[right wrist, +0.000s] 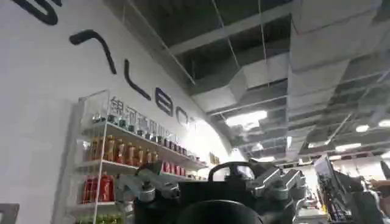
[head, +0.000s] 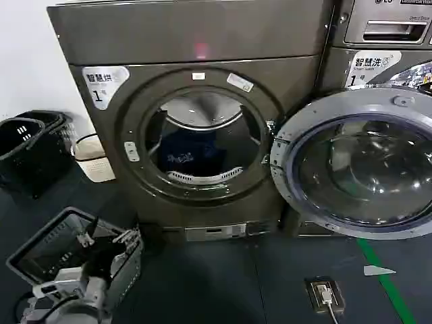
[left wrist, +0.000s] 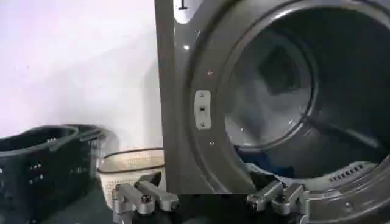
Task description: Grasp the clothes from the dryer.
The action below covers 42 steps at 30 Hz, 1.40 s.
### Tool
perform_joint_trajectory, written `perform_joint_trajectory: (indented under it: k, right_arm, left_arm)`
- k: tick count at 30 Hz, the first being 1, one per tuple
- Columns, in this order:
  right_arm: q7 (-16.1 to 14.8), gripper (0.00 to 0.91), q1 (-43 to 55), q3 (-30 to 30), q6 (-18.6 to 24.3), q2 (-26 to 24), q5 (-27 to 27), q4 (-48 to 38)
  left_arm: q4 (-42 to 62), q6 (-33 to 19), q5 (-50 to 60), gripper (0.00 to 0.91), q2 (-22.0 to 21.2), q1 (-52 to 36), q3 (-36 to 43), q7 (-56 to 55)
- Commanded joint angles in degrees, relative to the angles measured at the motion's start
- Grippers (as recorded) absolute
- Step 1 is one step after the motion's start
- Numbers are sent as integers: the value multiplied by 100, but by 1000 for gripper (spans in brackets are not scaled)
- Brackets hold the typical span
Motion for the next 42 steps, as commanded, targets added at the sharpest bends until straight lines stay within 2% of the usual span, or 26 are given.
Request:
perform_joint_trajectory:
  k: [1,31,42]
  right_arm:
    - [-80,907,12,-7,152,14,362,5]
    - [-147,907,-35,130,246,-51,452,5]
    - [-321,907,-102,303,591,-17,800,-2]
  left_arm:
    - [-60,108,-50,907,28,48,-71,-39]
    - [-124,94,-15,907,-11,-3,62,137]
    - [-119,1,80,907,-46,-72,179,309]
